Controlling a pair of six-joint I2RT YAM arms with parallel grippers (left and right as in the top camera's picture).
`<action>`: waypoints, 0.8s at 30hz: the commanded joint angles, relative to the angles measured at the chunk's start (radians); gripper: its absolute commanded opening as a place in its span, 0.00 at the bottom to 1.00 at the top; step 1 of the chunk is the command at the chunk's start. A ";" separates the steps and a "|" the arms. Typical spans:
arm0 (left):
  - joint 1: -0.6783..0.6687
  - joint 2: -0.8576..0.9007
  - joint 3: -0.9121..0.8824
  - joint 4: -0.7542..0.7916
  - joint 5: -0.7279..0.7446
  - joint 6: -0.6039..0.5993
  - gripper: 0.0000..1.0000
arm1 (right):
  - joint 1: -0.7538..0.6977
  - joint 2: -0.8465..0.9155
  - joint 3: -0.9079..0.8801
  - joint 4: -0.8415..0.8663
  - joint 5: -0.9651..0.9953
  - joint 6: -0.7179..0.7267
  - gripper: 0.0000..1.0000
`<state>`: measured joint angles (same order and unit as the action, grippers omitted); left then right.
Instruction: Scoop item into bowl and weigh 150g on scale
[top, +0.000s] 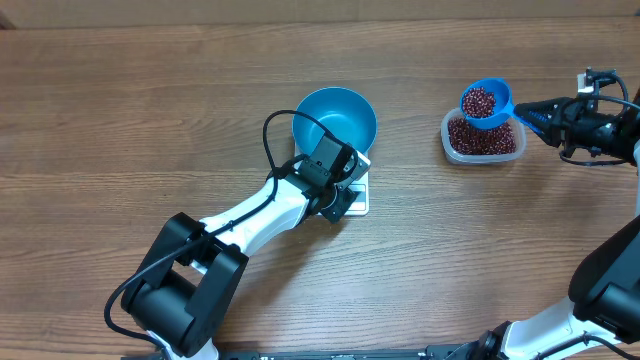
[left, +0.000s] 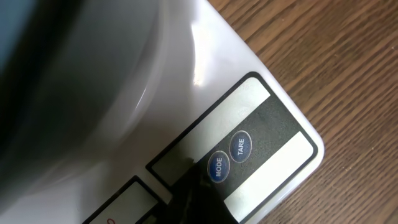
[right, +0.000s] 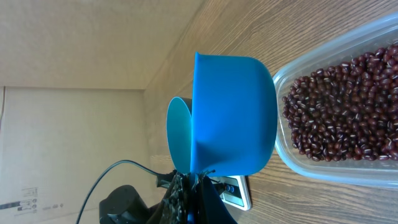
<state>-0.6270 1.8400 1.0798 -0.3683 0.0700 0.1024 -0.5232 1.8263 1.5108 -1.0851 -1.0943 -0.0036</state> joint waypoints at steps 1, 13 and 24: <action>-0.002 -0.057 0.012 0.000 0.001 -0.020 0.04 | -0.005 0.006 -0.006 0.006 -0.021 -0.012 0.04; -0.002 -0.195 0.012 -0.033 0.003 0.008 0.04 | -0.005 0.006 -0.006 0.027 -0.021 -0.013 0.04; -0.002 -0.195 0.011 -0.081 0.014 0.010 0.04 | -0.005 0.006 -0.006 0.039 -0.021 -0.013 0.04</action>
<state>-0.6270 1.6562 1.0801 -0.4465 0.0708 0.1040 -0.5232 1.8263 1.5108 -1.0550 -1.0920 -0.0040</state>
